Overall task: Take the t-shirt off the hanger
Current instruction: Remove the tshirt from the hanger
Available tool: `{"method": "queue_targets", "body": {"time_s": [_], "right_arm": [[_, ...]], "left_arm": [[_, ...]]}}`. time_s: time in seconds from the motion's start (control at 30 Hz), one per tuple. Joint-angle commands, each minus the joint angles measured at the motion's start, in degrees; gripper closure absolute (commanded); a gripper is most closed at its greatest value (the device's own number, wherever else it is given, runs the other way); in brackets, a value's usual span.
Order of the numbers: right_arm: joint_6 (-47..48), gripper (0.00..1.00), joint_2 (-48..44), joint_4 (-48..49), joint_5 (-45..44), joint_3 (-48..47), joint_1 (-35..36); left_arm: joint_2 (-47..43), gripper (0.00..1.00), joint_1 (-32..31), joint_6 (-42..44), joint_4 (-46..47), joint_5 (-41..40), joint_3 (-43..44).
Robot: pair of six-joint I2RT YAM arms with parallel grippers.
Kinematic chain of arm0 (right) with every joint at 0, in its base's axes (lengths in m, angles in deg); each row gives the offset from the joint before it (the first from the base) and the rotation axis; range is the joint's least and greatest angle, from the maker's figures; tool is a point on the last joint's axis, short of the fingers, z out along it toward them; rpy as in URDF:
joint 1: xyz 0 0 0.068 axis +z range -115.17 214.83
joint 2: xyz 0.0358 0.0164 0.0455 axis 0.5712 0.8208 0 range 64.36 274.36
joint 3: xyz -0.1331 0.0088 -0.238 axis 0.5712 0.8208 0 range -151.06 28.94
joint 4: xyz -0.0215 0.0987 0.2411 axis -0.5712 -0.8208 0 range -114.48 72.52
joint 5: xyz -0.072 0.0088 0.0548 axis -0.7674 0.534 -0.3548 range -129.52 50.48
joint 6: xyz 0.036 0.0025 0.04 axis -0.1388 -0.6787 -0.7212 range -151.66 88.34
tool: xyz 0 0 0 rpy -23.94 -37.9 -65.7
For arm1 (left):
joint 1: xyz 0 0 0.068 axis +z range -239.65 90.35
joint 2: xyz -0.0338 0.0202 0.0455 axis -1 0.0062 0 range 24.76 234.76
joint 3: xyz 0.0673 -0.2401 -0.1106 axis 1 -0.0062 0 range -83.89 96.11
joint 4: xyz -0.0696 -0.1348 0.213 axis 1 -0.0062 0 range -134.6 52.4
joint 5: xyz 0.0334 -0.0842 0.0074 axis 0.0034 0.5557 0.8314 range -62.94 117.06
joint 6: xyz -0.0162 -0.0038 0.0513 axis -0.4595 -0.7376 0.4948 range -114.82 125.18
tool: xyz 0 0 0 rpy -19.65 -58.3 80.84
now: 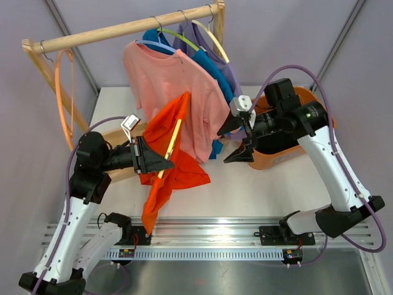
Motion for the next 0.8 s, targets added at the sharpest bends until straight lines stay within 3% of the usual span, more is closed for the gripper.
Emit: {"method": "queue_targets", "body": {"time_s": [0.0, 0.17, 0.33, 0.4, 0.6, 0.77], "right_arm": [[-23.4, 0.01, -2.3, 14.0, -5.4, 3.3, 5.7], [-37.5, 0.01, -2.8, 27.1, -17.5, 9.1, 9.1], [-57.4, 0.00, -7.8, 45.4, -32.4, 17.1, 13.2], [-60.9, 0.01, -8.0, 46.9, -38.1, 18.1, 16.0], [-66.7, 0.01, -7.1, 53.3, -43.4, 21.2, 20.0], [-73.1, 0.09, -5.0, 59.9, -46.2, 22.3, 21.4]], "left_arm": [[-3.9, 1.00, 0.0, -2.9, 6.8, 5.7, -1.3], [-6.7, 1.00, -0.2, -6.4, 9.9, 5.6, -6.1], [-7.4, 1.00, -0.2, -7.8, 11.9, 4.9, -8.3], [-7.2, 1.00, -0.2, -8.9, 13.4, 4.8, -8.9], [-6.1, 1.00, -0.2, -12.5, 18.7, 5.2, -9.5], [-5.5, 1.00, -0.3, -15.1, 22.8, 5.2, -9.4]]}}
